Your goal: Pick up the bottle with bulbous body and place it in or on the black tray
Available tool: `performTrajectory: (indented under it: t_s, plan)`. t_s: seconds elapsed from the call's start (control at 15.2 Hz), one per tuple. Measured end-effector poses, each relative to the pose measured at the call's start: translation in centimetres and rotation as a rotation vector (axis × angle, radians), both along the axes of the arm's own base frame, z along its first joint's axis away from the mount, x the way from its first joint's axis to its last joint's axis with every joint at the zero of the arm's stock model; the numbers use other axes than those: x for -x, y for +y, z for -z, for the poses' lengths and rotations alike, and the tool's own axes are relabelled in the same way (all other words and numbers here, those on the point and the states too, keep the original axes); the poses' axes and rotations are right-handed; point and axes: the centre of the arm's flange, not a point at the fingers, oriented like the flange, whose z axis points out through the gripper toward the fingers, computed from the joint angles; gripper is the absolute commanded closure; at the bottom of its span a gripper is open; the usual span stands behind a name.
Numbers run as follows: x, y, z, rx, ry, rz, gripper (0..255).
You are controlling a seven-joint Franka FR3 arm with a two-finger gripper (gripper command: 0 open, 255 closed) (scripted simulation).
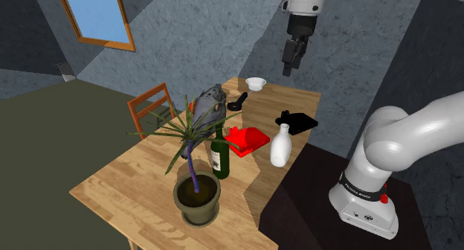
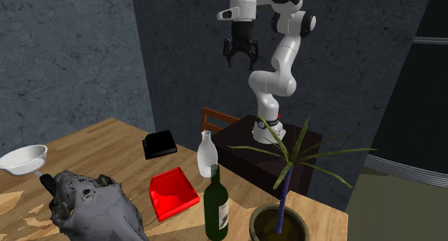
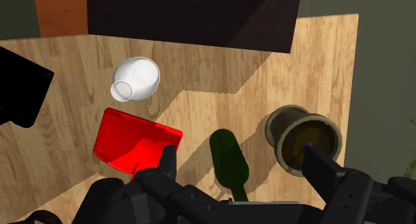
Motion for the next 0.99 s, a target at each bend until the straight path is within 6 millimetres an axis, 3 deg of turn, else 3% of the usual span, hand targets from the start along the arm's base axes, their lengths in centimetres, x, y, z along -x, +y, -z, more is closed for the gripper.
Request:
performTrajectory:
  t_s: [0.13, 0.26, 0.99]
  plan:
    - [-0.1, -0.2, 0.5, 0.001, 0.001, -0.001, 0]
    - [-0.3, -1.2, 2.4, 0.004, 0.003, -0.002, 0]
    - [-1.7, -7.5, 15.1, 0.025, 0.015, -0.015, 0]
